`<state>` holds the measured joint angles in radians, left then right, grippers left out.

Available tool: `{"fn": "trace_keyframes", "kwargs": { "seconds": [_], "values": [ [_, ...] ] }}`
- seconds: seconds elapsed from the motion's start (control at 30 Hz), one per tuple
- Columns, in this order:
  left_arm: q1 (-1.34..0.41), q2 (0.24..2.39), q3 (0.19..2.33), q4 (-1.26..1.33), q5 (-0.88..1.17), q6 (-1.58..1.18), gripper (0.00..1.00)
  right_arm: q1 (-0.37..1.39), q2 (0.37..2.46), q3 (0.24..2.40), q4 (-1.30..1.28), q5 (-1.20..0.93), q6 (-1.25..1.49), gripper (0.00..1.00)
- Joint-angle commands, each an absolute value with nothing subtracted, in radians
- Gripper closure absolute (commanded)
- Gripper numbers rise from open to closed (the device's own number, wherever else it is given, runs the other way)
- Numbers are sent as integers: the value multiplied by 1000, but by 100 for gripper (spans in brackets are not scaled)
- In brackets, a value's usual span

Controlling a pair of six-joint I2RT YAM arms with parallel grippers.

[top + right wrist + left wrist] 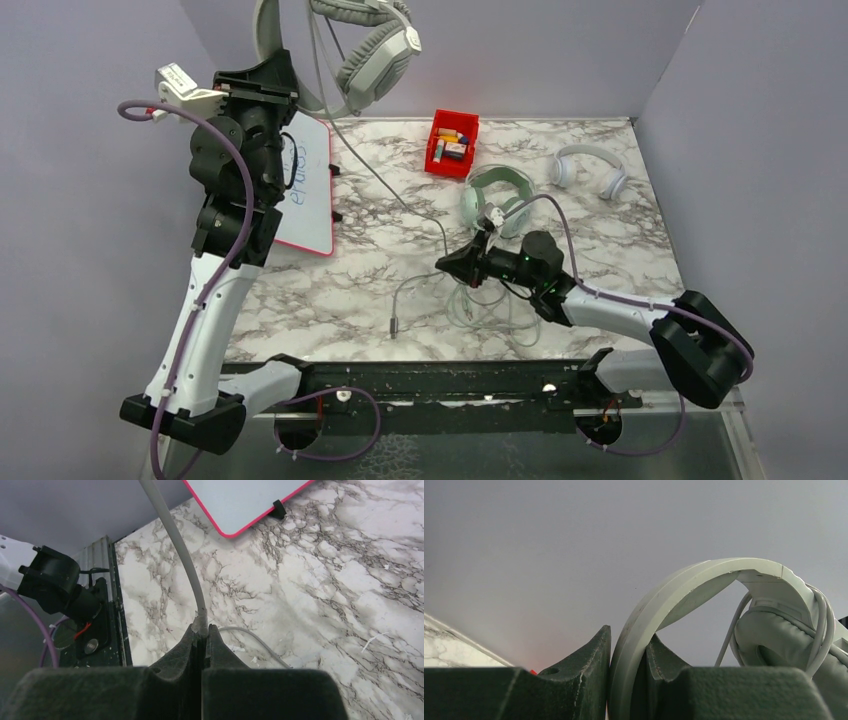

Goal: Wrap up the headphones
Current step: Wrap the headphones cable around the headphones.

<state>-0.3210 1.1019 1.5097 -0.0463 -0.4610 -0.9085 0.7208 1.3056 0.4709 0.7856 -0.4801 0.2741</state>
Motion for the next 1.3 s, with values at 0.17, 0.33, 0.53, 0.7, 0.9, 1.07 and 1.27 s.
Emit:
{"fn": "trace_keyframes", "kwargs": {
  "seconds": [0.17,0.33,0.53,0.7,0.9,1.07,1.27],
  "values": [
    [-319,1108,1599,-49,-348,-956,100,617,1307,421,738,-514,293,100],
    [-319,1083,1593,-93,-150,-991,100,480,1448,522,705,-636,324,100],
    [-319,1051,1467,-33,195,-1099,100,453,1588,714,580,-690,275,100],
    [-320,1063,1403,-6,409,-1122,100,386,1673,805,544,-698,279,100],
    [-340,1035,1325,-117,516,-996,100,311,1732,930,455,-724,267,100],
    [-348,979,1208,-262,566,-840,100,273,1741,1042,344,-715,219,100],
    [-350,931,1061,-368,608,-686,100,242,1735,1131,256,-693,191,100]
  ]
}}
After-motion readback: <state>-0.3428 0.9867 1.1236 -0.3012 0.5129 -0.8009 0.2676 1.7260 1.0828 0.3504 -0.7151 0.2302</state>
